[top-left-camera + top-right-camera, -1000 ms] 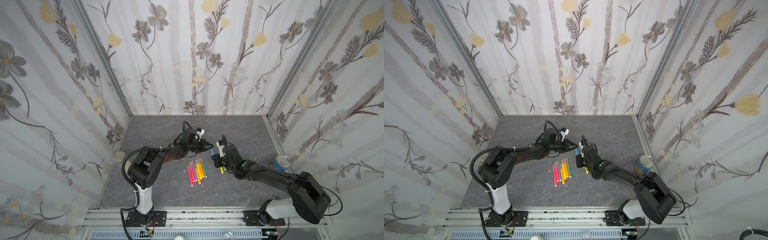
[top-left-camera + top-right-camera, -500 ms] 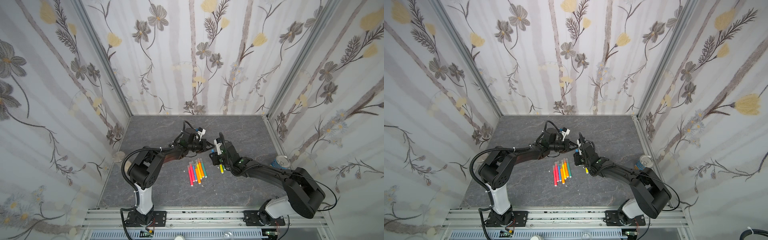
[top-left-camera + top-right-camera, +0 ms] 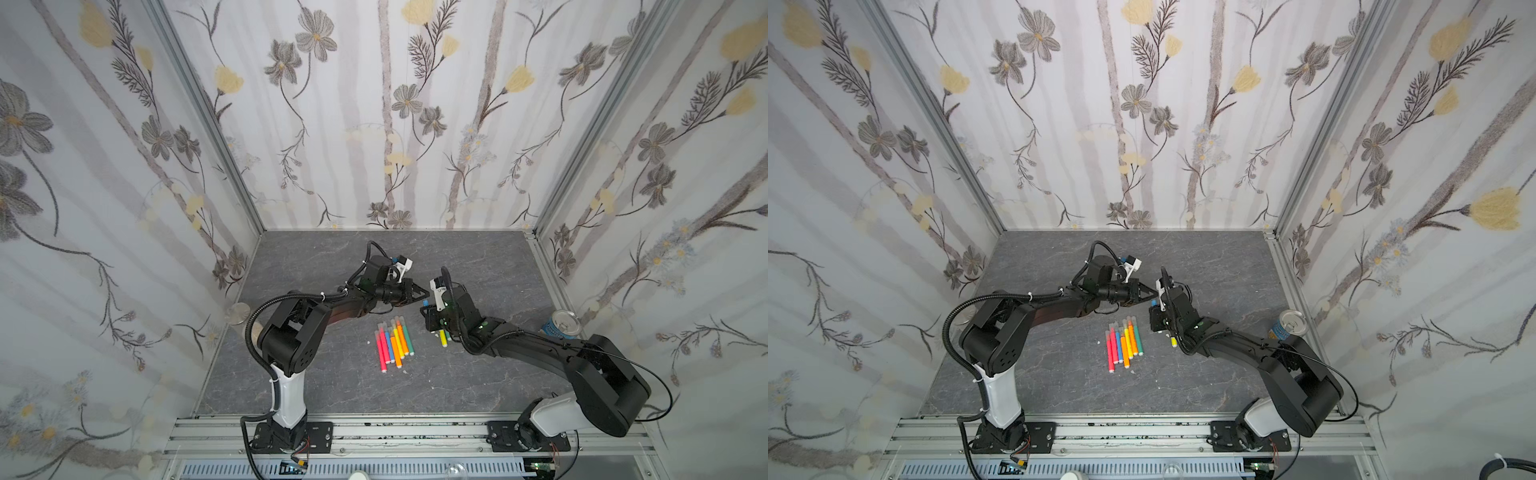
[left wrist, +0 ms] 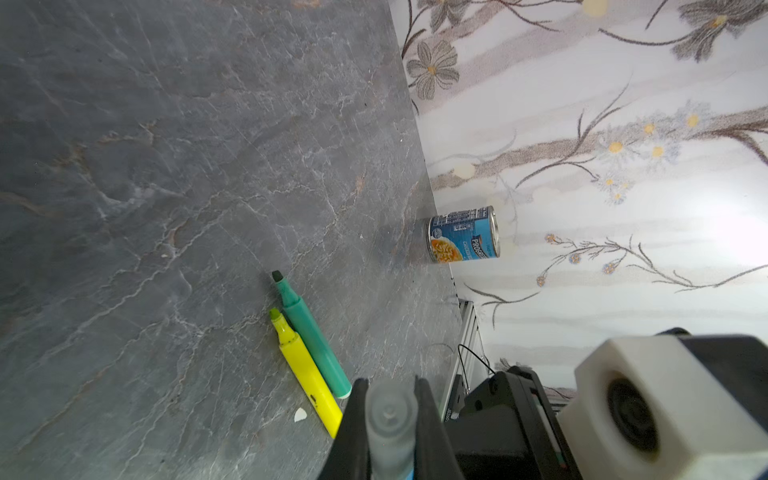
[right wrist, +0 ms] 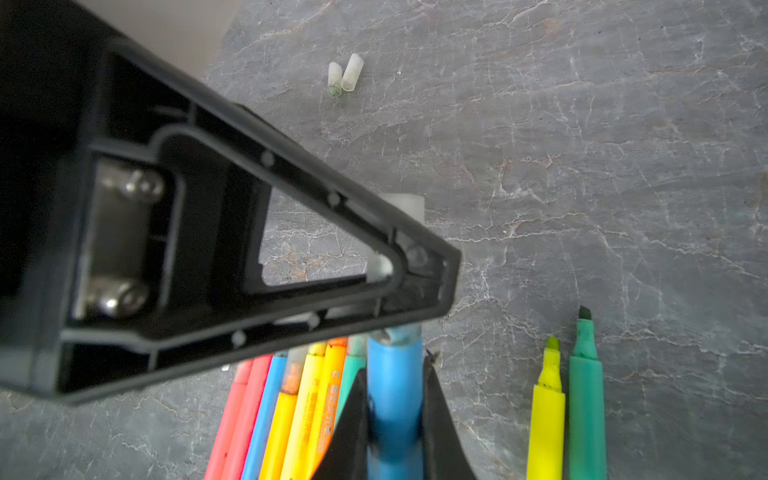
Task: Open the pen caps
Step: 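Close the left gripper on the blue highlighter's clear cap and pull it off, then lower the uncapped blue highlighter with the right gripper while the left withdraws the cap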
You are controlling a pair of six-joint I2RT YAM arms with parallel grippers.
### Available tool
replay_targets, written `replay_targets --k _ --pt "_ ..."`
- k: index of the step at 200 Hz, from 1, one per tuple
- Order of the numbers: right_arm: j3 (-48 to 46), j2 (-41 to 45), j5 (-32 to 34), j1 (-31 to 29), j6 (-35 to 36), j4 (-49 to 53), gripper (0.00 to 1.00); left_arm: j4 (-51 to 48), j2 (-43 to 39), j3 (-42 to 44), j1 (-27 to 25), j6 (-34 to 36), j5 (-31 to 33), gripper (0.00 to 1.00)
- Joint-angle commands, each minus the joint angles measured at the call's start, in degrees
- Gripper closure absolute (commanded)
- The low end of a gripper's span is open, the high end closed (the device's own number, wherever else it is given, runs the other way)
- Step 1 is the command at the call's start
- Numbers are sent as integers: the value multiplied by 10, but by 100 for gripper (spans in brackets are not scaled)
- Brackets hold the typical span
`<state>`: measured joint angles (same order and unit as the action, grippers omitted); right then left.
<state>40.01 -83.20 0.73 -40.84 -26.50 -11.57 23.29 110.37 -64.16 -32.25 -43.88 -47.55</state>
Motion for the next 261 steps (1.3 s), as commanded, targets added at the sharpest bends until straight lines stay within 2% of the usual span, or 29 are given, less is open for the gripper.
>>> replay_targets --k 1,62,164,213,261 --pt "-22 15 -19 -11 4 7 100 23 7 4 11 4 59 100" --pt "-71 47 2 -31 -9 12 100 26 7 11 22 6 78 100" --pt "-78 40 8 -44 -29 -1 100 31 -5 29 53 9 90 100" --pt "-61 17 21 -53 -38 8 100 -1 -36 43 95 40 100 100" --pt "-19 -32 62 -57 -40 47 100 -26 -74 72 142 67 101 100"
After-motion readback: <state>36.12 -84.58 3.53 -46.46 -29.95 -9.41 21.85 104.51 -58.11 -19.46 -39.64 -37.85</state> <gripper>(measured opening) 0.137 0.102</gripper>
